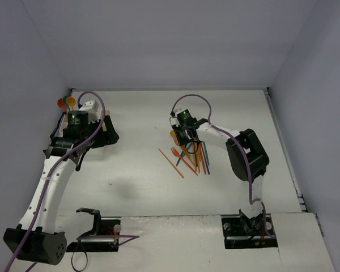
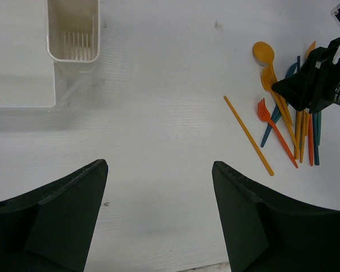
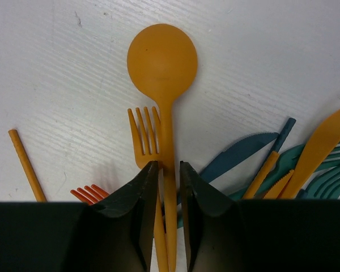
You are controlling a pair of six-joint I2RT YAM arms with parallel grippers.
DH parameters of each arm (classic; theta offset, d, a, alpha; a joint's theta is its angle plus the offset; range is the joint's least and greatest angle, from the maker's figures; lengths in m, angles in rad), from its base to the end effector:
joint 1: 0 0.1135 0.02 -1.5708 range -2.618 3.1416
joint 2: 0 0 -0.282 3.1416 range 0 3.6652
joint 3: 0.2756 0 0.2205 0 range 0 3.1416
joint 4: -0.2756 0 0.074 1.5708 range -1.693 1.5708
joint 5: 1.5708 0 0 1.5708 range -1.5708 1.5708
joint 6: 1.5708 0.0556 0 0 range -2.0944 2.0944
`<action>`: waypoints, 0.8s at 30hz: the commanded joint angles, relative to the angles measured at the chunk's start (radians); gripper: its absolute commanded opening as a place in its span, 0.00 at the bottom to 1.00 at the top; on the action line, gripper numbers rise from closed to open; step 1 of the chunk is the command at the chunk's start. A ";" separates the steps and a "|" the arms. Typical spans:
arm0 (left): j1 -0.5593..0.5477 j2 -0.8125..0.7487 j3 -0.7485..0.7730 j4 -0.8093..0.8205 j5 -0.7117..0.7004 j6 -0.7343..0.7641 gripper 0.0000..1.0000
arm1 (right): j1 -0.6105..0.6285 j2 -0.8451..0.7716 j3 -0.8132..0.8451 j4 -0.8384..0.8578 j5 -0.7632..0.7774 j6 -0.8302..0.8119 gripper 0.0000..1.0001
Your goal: Sort the eating utensils into containers
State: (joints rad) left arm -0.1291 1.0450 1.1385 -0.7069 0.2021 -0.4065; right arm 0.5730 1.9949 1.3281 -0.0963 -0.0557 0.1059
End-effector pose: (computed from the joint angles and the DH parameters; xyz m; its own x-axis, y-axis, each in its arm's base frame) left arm 0.1862 -0.0354 0.3630 -0.6386 -0.3077 -0.7054 0.0396 0.9022 -0.4294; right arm 0.3626 0.2376 0.1969 -0.6383 -0.2862 -0.7146 -0.5105 0.8522 0.1146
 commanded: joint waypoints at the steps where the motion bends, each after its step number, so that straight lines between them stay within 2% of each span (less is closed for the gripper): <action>1: -0.004 -0.003 0.016 0.026 0.016 -0.006 0.72 | -0.018 0.014 0.031 0.003 0.028 -0.005 0.16; 4: -0.004 -0.005 0.012 0.026 0.020 -0.012 0.72 | -0.022 0.021 0.031 0.003 0.022 -0.006 0.12; 8: -0.005 -0.016 0.009 0.024 0.023 -0.015 0.72 | -0.024 -0.013 0.032 0.003 0.025 -0.011 0.00; 13: -0.004 -0.020 0.030 0.024 0.037 -0.025 0.72 | -0.021 -0.083 0.043 0.001 0.031 -0.022 0.00; 18: -0.005 -0.005 0.092 0.032 0.110 -0.073 0.72 | -0.004 -0.199 0.052 0.001 0.032 -0.031 0.00; 24: -0.031 0.042 0.180 0.083 0.227 -0.153 0.72 | 0.103 -0.332 0.075 0.003 0.022 -0.066 0.00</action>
State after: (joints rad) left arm -0.1354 1.0698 1.2264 -0.7102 0.3162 -0.4776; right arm 0.5948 1.8090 1.3322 -0.1192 -0.0373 0.0765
